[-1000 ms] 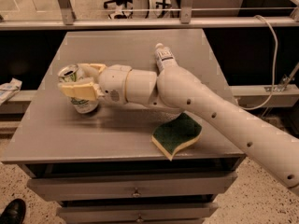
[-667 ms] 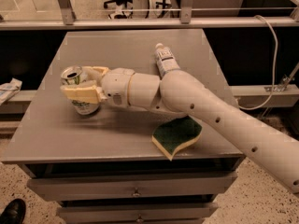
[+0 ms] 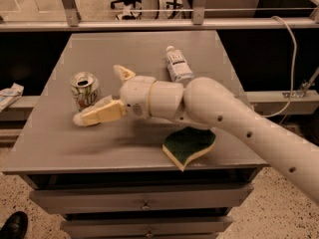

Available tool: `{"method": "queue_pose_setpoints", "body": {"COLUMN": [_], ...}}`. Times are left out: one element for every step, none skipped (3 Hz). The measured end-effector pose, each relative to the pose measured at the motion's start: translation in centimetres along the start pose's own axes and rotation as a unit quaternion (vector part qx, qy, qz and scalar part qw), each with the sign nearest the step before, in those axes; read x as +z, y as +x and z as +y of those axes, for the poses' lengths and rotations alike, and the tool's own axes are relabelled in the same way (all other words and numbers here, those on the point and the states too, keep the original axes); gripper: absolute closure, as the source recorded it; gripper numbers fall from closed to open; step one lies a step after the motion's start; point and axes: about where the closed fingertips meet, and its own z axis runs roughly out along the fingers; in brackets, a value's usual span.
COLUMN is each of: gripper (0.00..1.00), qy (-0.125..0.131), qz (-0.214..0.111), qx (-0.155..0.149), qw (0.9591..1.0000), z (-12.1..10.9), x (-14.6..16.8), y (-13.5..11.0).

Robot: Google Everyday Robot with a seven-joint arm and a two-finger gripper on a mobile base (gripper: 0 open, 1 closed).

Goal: Place 7up can upright

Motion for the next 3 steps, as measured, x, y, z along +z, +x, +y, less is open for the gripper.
{"method": "queue_pose_setpoints", "body": {"gripper": [0.0,0.0,0.0], "qy": [-0.001,0.021,0.015], "qz": [0.014,0.045,0.058], "qx": [-0.014,-0.033,-0.038], "qw": [0.9998,0.9982,0.9975], "z": [-1.0,-3.5,-3.7], "x": [-2.3,-7.4,-9.0], "y": [0.1,-0.6,-0.8]}}
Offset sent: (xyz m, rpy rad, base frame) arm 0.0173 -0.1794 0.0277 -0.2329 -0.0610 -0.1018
